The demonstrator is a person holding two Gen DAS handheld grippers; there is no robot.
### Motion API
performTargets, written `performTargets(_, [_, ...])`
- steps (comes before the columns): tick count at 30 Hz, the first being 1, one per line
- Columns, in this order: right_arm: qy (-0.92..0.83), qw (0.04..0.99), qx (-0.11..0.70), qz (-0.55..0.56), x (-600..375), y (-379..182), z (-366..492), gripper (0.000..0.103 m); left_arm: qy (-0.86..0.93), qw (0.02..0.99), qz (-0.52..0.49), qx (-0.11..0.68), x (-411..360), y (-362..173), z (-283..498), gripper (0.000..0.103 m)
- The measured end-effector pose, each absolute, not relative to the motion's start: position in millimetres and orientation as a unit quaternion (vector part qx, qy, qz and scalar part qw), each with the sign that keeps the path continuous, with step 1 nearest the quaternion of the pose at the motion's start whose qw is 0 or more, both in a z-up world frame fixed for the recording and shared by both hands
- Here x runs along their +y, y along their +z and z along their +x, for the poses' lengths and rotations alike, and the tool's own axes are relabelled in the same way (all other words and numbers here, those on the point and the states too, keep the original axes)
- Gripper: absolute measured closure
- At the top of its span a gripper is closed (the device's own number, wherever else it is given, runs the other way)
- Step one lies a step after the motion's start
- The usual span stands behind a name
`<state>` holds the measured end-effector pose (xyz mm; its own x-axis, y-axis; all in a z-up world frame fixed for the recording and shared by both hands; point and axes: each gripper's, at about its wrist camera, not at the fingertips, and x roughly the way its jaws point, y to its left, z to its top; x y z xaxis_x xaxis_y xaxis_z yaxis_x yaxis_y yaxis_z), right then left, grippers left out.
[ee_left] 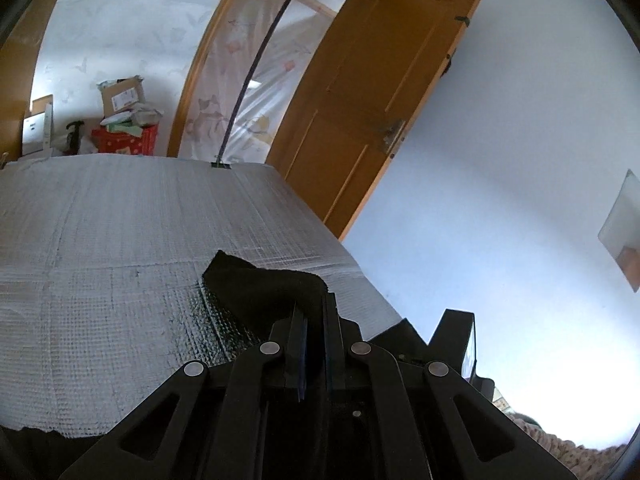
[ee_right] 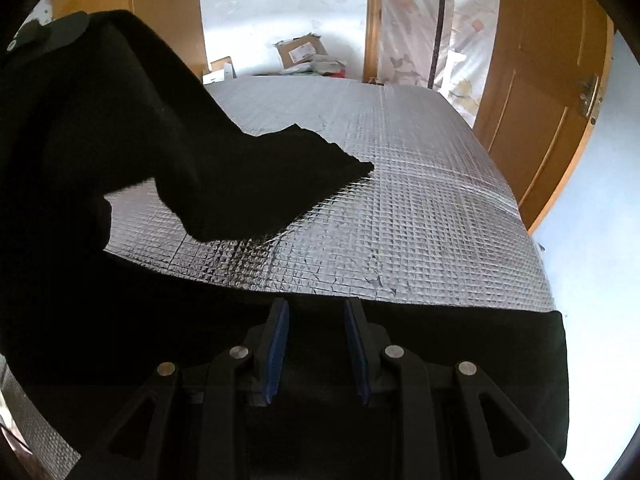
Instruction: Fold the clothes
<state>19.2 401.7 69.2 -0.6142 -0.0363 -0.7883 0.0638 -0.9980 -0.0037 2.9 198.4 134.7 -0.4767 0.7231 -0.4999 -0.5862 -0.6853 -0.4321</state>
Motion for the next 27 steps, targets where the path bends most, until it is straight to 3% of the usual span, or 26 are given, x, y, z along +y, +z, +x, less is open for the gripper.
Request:
performTargets(14, [-0.906, -0.028, -0.065, 0.418, 435.7, 87.8, 55.1, 0.074, 0.814, 0.404, -0.417, -0.021, 229.3, 84.4, 22.5, 0.095])
performTargets(17, [-0.907, -0.041, -0.084, 0.411, 444.8, 92.9, 65.4, 0.074, 0.804, 0.402, -0.439, -0.013, 230.1, 70.3, 27.7, 0.085])
performTargets(27, [-0.917, -0.026, -0.085, 0.389, 433.9, 117.9, 66.8, 0.074, 0.806, 0.397, -0.434, -0.07, 178.5, 61.5, 50.9, 0.081])
